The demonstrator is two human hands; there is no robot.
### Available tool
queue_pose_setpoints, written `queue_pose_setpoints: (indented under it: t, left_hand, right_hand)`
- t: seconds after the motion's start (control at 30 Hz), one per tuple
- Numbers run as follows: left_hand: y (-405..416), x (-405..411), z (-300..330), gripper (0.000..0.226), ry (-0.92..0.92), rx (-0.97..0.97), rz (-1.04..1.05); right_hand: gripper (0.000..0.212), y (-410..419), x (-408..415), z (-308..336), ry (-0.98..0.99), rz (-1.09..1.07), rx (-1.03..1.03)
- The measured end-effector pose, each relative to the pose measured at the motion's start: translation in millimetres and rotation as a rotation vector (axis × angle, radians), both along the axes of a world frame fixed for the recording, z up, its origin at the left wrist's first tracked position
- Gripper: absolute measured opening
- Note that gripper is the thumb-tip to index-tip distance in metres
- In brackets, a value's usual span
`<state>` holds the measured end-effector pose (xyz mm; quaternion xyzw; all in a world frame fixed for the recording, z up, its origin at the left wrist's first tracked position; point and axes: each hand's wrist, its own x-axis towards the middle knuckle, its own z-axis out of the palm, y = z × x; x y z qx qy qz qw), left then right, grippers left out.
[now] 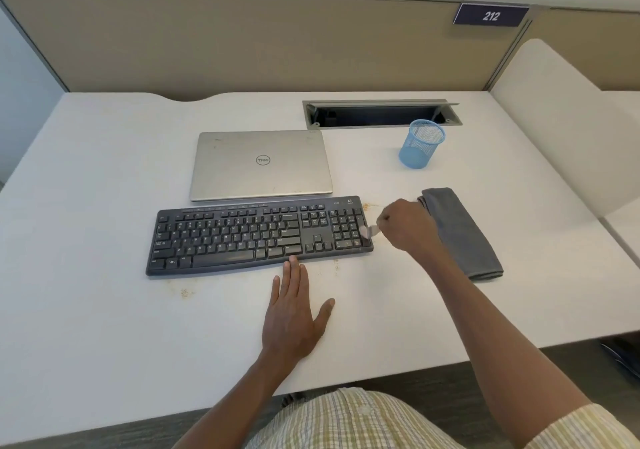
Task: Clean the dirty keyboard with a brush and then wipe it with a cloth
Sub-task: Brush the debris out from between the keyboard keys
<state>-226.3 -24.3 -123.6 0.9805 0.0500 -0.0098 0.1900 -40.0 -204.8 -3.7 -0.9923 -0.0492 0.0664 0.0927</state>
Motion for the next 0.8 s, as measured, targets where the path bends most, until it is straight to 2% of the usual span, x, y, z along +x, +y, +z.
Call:
queue_pose_setpoints:
  t: [0.17, 0.3, 0.5, 0.67, 0.8]
  left_hand:
    - [1, 0, 0, 0.089, 0.003, 0.002, -0.004]
    - [0, 1, 1, 0.089, -0.004, 0.002, -0.002]
    - [0, 0, -1, 0.089, -0.009, 0.014, 0.000]
    - [0, 1, 1, 0.089, 0.001, 0.010, 0.002]
    - [0, 1, 0, 0.088, -0.003, 0.013, 0.006]
  right_hand:
    - [0.016, -5, 8, 8, -0.078, -0.008, -0.012]
    - [0.018, 0, 3, 5, 0.004, 0.036, -0.045]
    - [0.016, 20, 7, 18, -0.117, 0.039, 0.001]
    - [0.010, 26, -5, 19, -0.007, 0.097, -0.093]
    - [0.026, 25, -6, 18, -0.089, 0.084, -0.092]
